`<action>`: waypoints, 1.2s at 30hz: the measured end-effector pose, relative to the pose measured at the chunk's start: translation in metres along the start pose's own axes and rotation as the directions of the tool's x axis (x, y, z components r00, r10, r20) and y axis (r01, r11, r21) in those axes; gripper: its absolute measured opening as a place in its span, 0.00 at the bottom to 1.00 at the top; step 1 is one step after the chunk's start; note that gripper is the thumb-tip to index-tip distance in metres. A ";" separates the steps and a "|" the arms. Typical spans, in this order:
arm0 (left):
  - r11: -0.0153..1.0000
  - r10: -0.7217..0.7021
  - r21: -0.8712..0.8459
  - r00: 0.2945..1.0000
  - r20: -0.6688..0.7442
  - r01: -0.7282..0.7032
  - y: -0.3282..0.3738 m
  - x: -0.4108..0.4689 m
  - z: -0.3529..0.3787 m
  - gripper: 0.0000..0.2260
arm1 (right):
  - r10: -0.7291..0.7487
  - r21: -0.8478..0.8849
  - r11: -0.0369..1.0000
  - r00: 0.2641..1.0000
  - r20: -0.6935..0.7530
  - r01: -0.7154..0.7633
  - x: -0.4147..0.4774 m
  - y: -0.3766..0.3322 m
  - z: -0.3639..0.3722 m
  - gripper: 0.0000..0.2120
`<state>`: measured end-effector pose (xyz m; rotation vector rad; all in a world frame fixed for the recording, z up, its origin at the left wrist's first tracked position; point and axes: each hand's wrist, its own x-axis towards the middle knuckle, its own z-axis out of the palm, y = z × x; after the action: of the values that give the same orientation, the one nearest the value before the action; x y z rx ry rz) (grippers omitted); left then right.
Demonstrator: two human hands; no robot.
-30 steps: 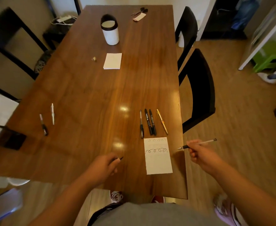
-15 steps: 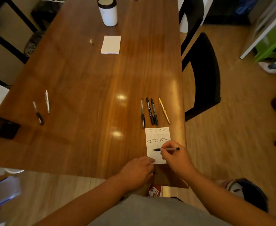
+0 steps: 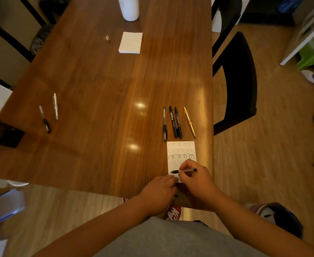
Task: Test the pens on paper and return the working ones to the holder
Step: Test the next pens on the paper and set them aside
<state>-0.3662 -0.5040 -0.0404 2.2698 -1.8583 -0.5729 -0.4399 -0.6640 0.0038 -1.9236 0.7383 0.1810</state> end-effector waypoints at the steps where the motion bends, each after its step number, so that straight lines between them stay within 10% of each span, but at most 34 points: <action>1: 1.000 -0.007 0.005 1.000 0.005 0.007 0.001 0.000 0.000 0.14 | -0.002 -0.007 1.000 1.000 -0.001 0.002 0.000 0.000 0.000 0.06; 36: 0.998 0.025 0.059 0.998 0.049 -0.028 0.015 0.013 -0.008 0.15 | 0.016 -0.019 1.000 0.996 -0.092 -0.018 0.004 0.010 -0.012 0.05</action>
<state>-0.3745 -0.5210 -0.0301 2.2841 -1.9505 -0.5812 -0.4451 -0.6791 0.0004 -1.9558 0.8164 0.1116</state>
